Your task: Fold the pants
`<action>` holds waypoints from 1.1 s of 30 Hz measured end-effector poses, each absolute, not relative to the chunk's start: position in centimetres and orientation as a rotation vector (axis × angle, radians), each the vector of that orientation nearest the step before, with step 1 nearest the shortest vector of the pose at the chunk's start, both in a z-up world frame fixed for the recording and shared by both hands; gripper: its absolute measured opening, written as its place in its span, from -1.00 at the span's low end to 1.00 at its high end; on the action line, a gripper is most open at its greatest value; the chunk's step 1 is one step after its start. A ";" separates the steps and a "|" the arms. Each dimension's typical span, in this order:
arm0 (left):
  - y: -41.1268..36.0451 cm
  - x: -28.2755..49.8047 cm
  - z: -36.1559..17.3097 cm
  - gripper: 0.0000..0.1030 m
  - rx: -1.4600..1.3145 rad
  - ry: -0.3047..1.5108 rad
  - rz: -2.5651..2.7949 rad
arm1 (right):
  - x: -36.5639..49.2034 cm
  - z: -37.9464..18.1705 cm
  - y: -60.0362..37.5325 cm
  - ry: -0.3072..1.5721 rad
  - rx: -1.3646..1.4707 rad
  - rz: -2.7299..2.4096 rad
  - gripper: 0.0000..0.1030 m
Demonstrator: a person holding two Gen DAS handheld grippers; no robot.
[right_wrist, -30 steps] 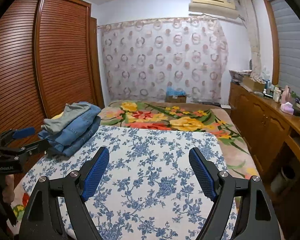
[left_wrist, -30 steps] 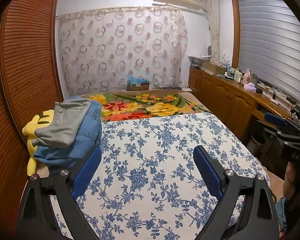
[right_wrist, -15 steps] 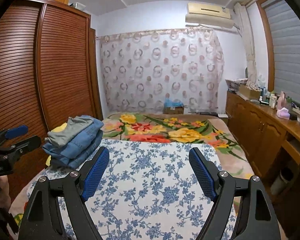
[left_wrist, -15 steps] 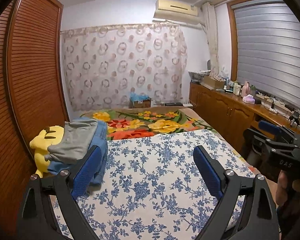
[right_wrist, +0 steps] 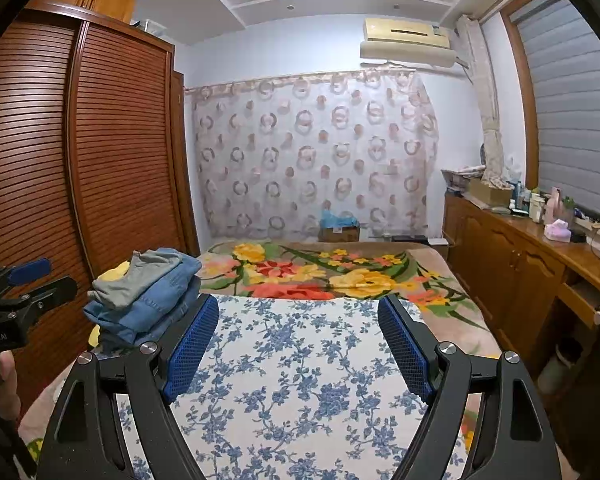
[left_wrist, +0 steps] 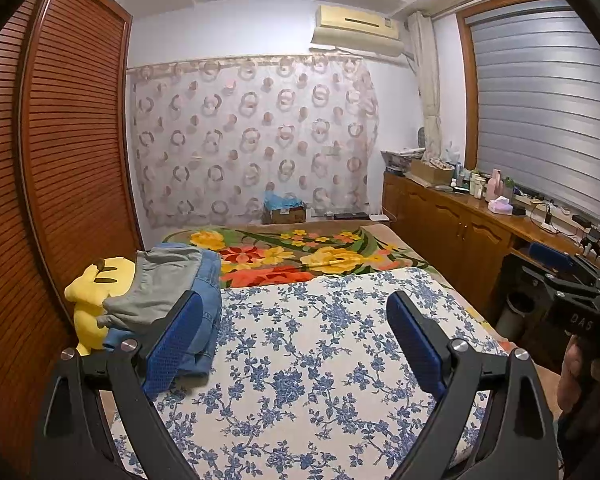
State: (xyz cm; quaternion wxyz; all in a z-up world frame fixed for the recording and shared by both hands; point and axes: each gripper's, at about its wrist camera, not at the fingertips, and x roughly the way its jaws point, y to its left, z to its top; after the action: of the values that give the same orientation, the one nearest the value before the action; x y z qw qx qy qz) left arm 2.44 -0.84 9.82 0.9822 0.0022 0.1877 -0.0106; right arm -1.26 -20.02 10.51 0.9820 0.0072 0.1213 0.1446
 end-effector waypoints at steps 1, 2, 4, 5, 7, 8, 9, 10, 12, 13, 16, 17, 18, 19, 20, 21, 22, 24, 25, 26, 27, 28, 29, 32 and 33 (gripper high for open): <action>-0.8 2.4 9.8 0.82 0.005 0.378 -0.022 | -1.2 10.5 -19.9 0.244 0.014 0.291 0.62; -0.8 2.5 9.8 0.82 0.006 0.378 -0.021 | -1.0 10.4 -19.9 0.244 0.012 0.290 0.62; -0.8 2.4 9.8 0.82 0.006 0.378 -0.022 | -1.1 10.5 -19.8 0.245 0.013 0.290 0.62; -0.7 2.5 9.8 0.82 0.006 0.378 -0.021 | -1.1 10.5 -19.8 0.247 0.014 0.289 0.62; -0.7 2.5 9.8 0.82 0.005 0.378 -0.023 | -1.0 10.5 -19.8 0.247 0.015 0.290 0.62; -0.7 2.5 9.8 0.82 0.004 0.378 -0.022 | -0.8 10.4 -19.8 0.248 0.015 0.290 0.62; -0.7 2.5 9.8 0.82 0.004 0.378 -0.022 | -0.9 10.5 -19.8 0.247 0.014 0.290 0.62; -0.7 2.5 9.8 0.82 0.004 0.378 -0.022 | -1.0 10.5 -19.8 0.247 0.014 0.289 0.62; -0.7 2.5 9.8 0.82 0.005 0.379 -0.022 | -1.0 10.5 -19.8 0.247 0.014 0.291 0.62; -0.6 2.5 9.8 0.82 0.004 0.380 -0.022 | -1.0 10.5 -19.9 0.246 0.014 0.292 0.62; -0.6 2.5 9.9 0.82 0.004 0.378 -0.022 | -1.0 10.5 -19.9 0.246 0.014 0.293 0.62; -0.6 2.5 9.9 0.82 0.004 0.378 -0.022 | -0.9 10.5 -19.9 0.247 0.014 0.294 0.62; -0.7 2.5 9.9 0.82 0.004 0.378 -0.022 | -1.1 10.5 -19.9 0.247 0.013 0.294 0.62; -0.7 2.5 9.9 0.82 0.004 0.378 -0.023 | -1.1 10.5 -19.9 0.247 0.012 0.295 0.62; -0.6 2.5 9.9 0.82 0.005 0.379 -0.022 | -1.0 10.5 -19.9 0.247 0.012 0.296 0.62; -0.6 2.5 9.9 0.82 0.004 0.378 -0.022 | -0.9 10.5 -19.9 0.248 0.012 0.296 0.62; -0.6 2.5 9.9 0.82 0.004 0.379 -0.022 | -0.9 10.5 -19.9 0.247 0.013 0.297 0.62; -0.6 2.5 9.9 0.82 0.005 0.379 -0.022 | -0.8 10.5 -20.0 0.247 0.013 0.298 0.62; -0.6 2.5 9.9 0.82 0.005 0.379 -0.022 | -0.8 10.5 -20.0 0.248 0.012 0.298 0.62; -0.6 2.5 9.9 0.82 0.004 0.380 -0.022 | -0.9 10.4 -20.0 0.248 0.012 0.299 0.62; -0.6 2.5 9.9 0.82 0.004 0.380 -0.023 | -0.8 10.3 -20.1 0.249 0.012 0.298 0.62; -0.6 2.5 9.9 0.82 0.004 0.380 -0.022 | -0.8 10.3 -20.1 0.250 0.013 0.299 0.62; -0.6 2.5 9.9 0.82 0.005 0.380 -0.021 | -0.8 10.4 -20.1 0.250 0.013 0.300 0.62; -0.5 2.6 9.9 0.82 0.006 0.380 -0.023 | -0.8 10.3 -20.1 0.251 0.012 0.300 0.62; -0.5 2.6 9.9 0.82 0.005 0.379 -0.023 | -0.8 10.3 -20.1 0.251 0.013 0.301 0.62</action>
State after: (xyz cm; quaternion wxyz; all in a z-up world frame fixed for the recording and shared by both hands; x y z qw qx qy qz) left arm 2.56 -0.46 9.95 0.9820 0.0025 0.1884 -0.0115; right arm -0.75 -20.06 10.30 0.9809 0.0062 0.1245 0.1493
